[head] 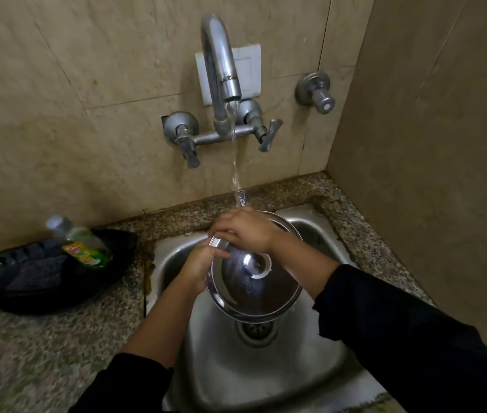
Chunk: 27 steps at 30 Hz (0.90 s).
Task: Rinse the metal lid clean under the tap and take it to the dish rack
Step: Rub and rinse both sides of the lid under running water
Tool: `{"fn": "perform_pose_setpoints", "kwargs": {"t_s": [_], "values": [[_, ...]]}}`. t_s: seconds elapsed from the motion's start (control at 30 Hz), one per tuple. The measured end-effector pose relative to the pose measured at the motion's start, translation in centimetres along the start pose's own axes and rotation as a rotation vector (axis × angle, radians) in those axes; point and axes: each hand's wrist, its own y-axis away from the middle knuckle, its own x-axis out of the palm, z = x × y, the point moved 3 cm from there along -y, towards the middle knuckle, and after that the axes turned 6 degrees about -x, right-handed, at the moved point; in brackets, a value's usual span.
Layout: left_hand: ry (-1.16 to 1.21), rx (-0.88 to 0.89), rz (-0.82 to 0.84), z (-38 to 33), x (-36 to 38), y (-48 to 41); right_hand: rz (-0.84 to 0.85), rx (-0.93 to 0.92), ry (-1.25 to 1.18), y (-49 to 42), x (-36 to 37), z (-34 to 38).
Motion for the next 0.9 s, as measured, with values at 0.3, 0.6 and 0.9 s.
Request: {"fn": "perform_pose_setpoints", "kwargs": {"t_s": [0.3, 0.6, 0.9], "values": [[0.154, 0.062, -0.047, -1.9, -1.7, 0.0, -0.373, 0.408, -0.181, 1.5, -2.1, -4.6], [0.150, 0.215, -0.034, -2.6, -1.5, 1.1, -0.457, 0.201, -0.043, 0.6, -2.1, -2.6], [-0.100, 0.144, 0.079, -3.7, -3.0, 1.0, -0.272, 0.362, -0.360, 0.0, -3.9, -2.2]]}}
